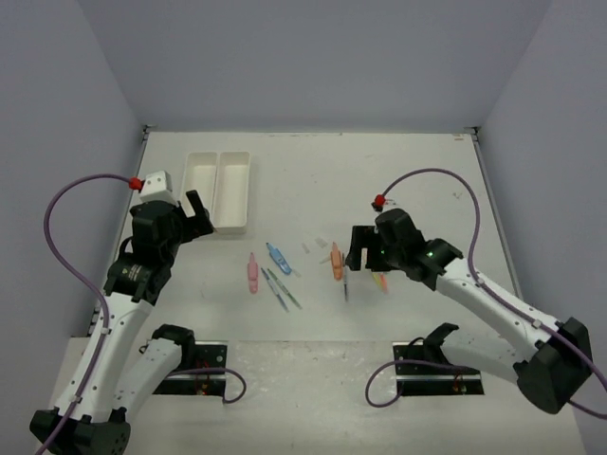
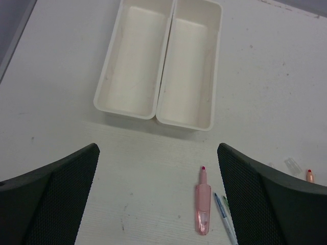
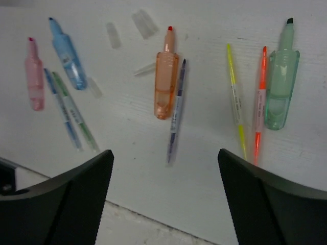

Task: Sort the stationery into containers
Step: Pick up the pen from the center of the board.

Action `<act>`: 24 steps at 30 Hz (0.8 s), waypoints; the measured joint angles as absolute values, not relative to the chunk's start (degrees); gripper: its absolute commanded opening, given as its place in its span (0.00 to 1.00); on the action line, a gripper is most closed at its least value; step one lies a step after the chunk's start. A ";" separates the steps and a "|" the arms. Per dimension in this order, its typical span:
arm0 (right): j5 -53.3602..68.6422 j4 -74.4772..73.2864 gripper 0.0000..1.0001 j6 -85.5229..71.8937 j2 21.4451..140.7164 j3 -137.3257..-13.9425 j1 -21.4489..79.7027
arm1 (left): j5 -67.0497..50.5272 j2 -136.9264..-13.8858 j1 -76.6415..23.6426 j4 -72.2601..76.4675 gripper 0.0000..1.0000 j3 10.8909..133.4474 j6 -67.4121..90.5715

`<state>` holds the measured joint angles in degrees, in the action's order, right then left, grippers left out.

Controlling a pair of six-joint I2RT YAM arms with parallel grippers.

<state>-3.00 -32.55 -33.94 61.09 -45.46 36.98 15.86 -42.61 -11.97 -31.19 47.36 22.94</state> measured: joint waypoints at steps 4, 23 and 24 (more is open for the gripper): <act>-9.72 -32.28 0.41 -37.50 69.49 -45.28 43.27 | 15.32 -42.29 -11.97 -31.14 1.00 47.35 22.94; -17.06 -30.21 0.31 -44.16 87.50 -47.06 51.29 | 13.45 -41.65 -11.97 -31.05 1.00 47.35 22.91; -17.14 -30.04 0.31 -44.20 87.88 -47.13 51.32 | 13.45 -41.59 -11.97 -31.05 1.00 47.35 22.90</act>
